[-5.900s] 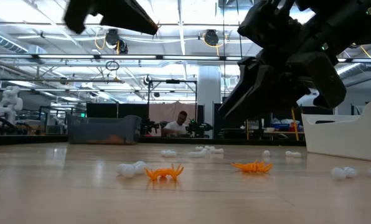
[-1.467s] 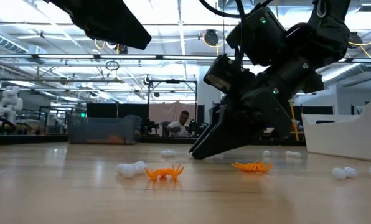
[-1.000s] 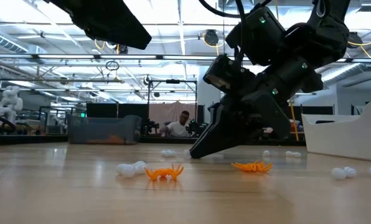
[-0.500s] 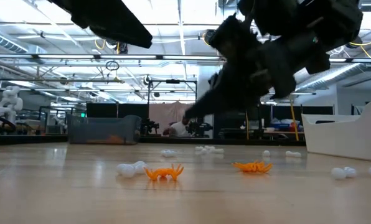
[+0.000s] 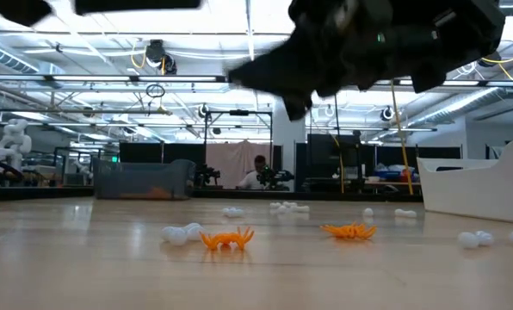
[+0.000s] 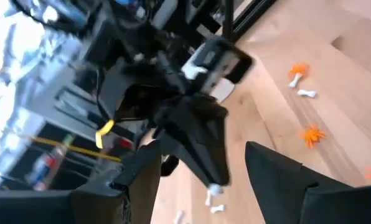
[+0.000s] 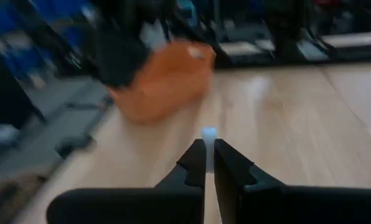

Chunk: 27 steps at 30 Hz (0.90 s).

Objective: Sort Halloween decoration
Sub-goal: Put the white bone toy into the orange bin

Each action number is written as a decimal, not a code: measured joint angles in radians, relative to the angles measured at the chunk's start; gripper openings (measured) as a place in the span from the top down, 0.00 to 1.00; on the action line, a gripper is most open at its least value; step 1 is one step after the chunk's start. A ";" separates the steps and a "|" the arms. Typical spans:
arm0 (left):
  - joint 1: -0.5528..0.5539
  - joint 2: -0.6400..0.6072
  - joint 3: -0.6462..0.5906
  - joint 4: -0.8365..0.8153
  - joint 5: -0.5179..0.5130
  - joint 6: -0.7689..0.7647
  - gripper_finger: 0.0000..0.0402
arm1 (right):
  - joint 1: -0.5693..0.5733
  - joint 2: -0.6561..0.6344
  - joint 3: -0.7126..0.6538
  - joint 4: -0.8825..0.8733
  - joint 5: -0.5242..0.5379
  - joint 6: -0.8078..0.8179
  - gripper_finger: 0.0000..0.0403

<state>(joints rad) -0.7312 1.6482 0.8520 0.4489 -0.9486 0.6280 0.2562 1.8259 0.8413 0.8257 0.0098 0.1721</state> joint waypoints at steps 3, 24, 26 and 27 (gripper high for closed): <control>-0.038 0.000 0.000 0.021 -0.066 0.073 0.44 | 0.000 0.000 0.000 0.093 -0.039 0.036 1.00; -0.004 0.000 0.000 0.286 -0.044 0.583 0.19 | 0.046 0.003 0.001 0.453 -0.065 0.055 1.00; 0.007 0.000 0.000 0.278 -0.040 0.584 0.19 | 0.055 0.004 0.001 0.452 -0.064 0.055 1.00; 0.009 0.000 0.000 0.276 -0.038 0.585 0.19 | 0.060 0.004 0.001 0.450 -0.064 0.055 1.00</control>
<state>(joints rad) -0.7221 1.6478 0.8516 0.7254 -0.9869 1.2125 0.3165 1.8297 0.8425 1.2754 -0.0544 0.2268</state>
